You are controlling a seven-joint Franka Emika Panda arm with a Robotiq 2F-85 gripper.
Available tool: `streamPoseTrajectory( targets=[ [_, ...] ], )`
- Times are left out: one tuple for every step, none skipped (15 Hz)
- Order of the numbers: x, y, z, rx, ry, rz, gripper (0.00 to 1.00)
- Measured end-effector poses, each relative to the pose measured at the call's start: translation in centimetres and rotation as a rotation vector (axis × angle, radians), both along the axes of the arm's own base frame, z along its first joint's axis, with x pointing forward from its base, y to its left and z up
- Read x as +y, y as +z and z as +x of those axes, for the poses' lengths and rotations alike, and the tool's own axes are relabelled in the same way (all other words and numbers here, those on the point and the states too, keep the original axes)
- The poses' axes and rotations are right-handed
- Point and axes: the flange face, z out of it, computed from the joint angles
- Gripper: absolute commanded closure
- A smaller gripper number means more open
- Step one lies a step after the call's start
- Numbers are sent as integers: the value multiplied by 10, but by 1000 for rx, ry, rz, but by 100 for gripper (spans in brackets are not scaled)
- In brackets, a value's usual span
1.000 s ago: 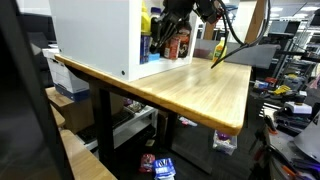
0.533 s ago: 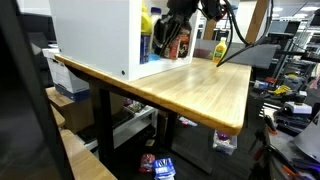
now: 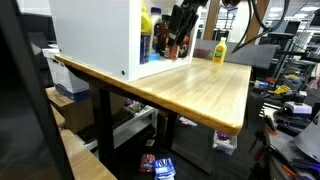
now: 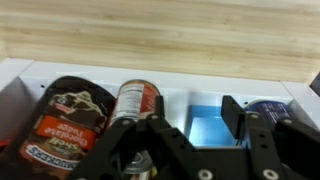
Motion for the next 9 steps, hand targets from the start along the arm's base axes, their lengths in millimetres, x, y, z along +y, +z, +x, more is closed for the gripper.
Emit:
streamPoseTrajectory(
  targets=[
    [-4, 3, -3, 21, -15, -3, 5],
    [-9, 5, -7, 43, -30, -6, 3],
    [-14, 8, -9, 60, -43, -12, 2],
    [-20, 10, -12, 78, -57, -24, 0],
    [-25, 11, -14, 92, -68, -37, 0],
    [-30, 12, -16, 108, -80, -49, 0],
    [-36, 14, -18, 125, -93, -62, 0],
    [-42, 15, -20, 141, -106, -74, 0],
    [-48, 17, -22, 154, -114, -88, 0]
  ],
)
